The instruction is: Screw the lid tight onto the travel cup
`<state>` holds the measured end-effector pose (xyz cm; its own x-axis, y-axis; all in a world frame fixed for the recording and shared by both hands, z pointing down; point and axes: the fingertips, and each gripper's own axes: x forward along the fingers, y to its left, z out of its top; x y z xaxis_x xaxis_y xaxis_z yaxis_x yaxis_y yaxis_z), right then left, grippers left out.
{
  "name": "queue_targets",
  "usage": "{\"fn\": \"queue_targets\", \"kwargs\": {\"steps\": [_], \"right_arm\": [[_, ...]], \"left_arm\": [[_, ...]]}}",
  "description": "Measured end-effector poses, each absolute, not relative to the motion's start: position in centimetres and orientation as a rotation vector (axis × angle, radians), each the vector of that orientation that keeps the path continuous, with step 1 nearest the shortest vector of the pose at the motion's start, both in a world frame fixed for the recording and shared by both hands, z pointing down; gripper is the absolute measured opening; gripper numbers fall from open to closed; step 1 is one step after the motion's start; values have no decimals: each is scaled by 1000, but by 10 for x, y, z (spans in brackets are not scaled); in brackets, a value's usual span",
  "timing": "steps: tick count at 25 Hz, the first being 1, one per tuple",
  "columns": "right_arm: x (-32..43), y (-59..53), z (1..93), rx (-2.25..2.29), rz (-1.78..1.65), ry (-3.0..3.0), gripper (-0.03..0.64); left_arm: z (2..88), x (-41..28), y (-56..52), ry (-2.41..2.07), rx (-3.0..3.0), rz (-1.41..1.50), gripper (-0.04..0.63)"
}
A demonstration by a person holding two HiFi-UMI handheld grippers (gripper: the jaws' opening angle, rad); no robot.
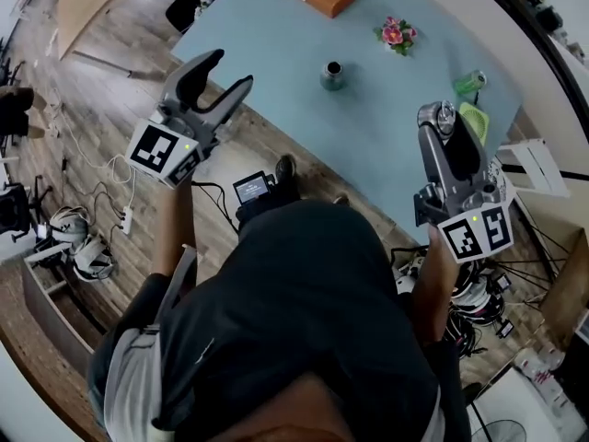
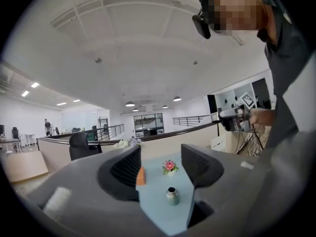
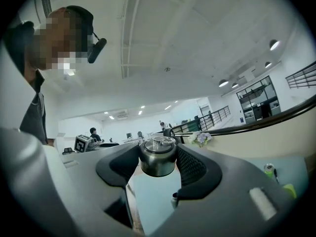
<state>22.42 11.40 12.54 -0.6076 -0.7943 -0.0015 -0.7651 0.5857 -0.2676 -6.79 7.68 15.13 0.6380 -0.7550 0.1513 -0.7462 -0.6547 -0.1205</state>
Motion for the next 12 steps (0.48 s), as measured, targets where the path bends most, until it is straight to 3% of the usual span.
{"fn": "queue_targets", "kwargs": {"steps": [12], "right_arm": [[177,84,127,-1564,-366,2580,238]], "left_arm": [[165,-89,-9,996,-2934,-238,307]]}}
